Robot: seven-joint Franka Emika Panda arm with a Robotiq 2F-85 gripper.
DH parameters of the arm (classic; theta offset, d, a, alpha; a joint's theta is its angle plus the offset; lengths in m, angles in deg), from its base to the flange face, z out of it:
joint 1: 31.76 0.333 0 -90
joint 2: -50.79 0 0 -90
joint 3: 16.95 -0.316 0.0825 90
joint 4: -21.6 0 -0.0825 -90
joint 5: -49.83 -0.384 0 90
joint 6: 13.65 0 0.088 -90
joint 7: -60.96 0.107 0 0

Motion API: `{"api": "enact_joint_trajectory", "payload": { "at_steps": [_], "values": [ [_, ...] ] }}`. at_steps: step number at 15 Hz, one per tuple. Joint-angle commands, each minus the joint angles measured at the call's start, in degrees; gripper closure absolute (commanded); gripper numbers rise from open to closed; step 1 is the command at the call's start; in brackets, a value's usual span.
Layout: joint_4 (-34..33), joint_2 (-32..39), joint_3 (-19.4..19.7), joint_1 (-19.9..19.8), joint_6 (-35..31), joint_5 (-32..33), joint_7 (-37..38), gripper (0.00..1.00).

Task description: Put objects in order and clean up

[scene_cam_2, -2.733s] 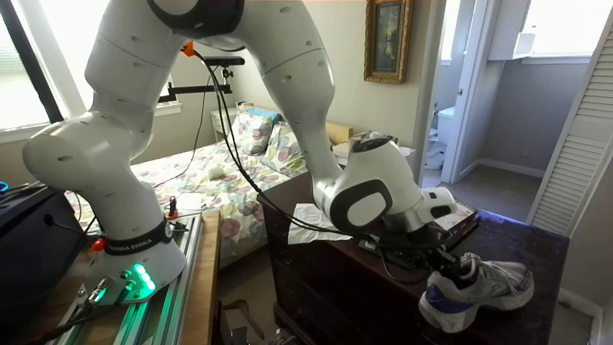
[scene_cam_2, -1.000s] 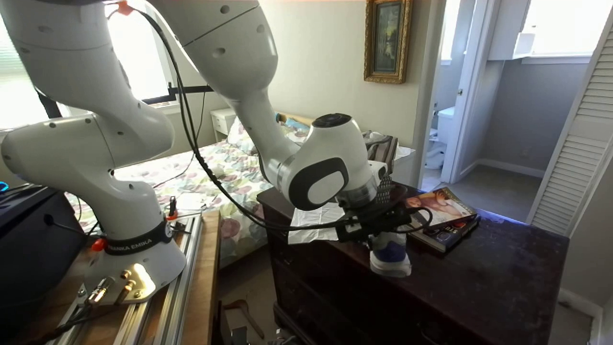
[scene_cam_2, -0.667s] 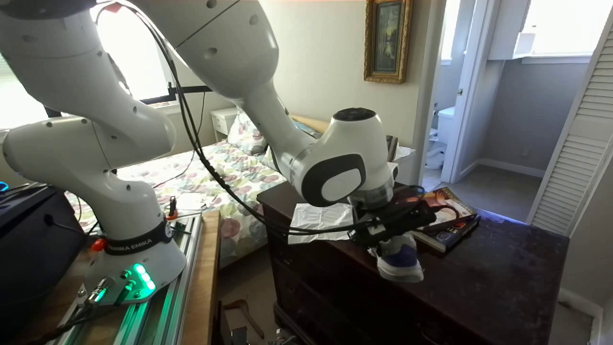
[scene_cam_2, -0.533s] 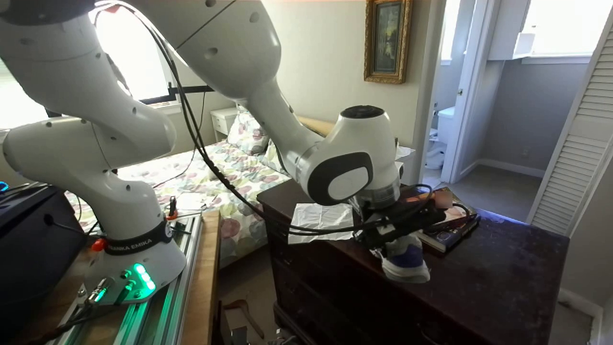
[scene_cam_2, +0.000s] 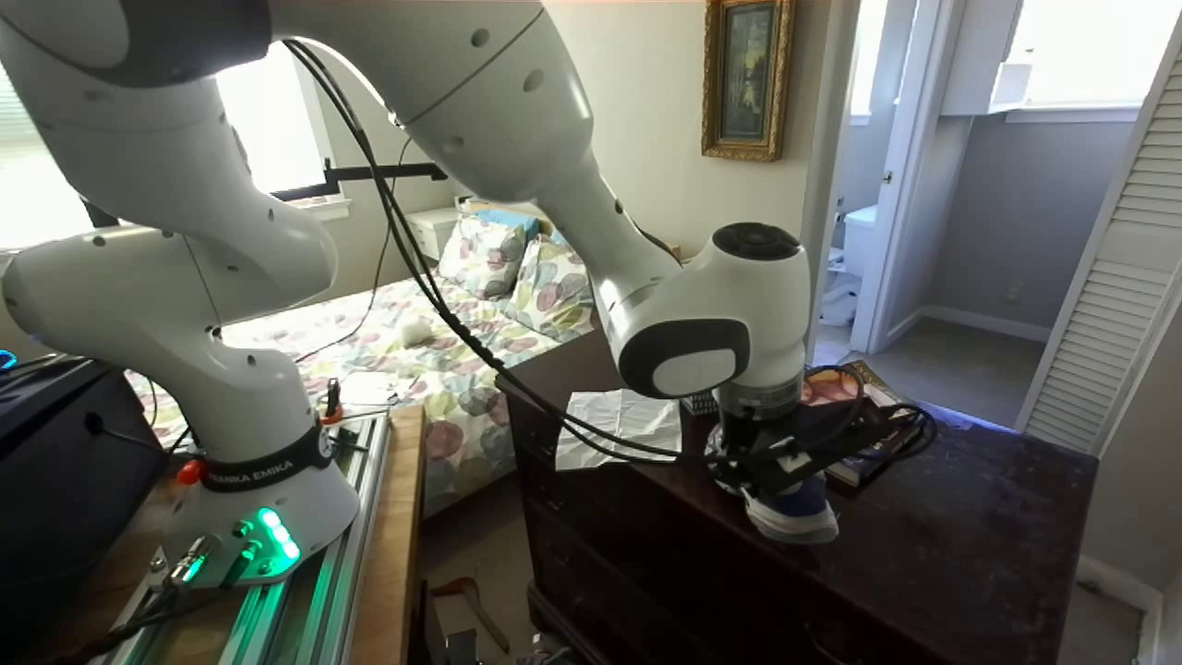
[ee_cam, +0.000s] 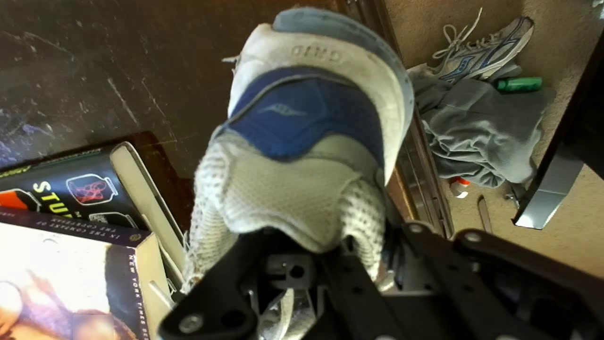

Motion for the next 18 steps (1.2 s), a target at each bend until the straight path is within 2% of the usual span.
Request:
{"api": "enact_joint_trajectory", "payload": {
  "at_steps": [1, 5, 6, 8, 10, 11, 12, 18],
  "values": [
    [-4.46, 0.78, 3.68, 5.98, 4.25, -7.15, -9.66, 0.97],
    [-7.26, -0.23, 10.58, 13.98, 7.25, -11.10, -15.83, 0.97],
    [-5.00, -1.41, 11.10, 14.09, 4.47, -14.10, -16.05, 0.89],
    [-6.19, -1.29, 13.50, 16.96, 4.82, -14.89, -17.18, 0.89],
    [-6.41, -1.30, 13.90, 17.51, 5.00, -14.92, -17.26, 0.89],
    [-6.41, -1.30, 13.92, 17.52, 5.04, -14.92, -17.29, 0.97],
    [-6.25, -1.37, 14.43, 18.01, 5.22, -15.49, -18.30, 0.97],
    [-7.74, -1.86, 22.63, 25.97, 6.22, -16.59, -26.66, 0.97]
  ]
}}
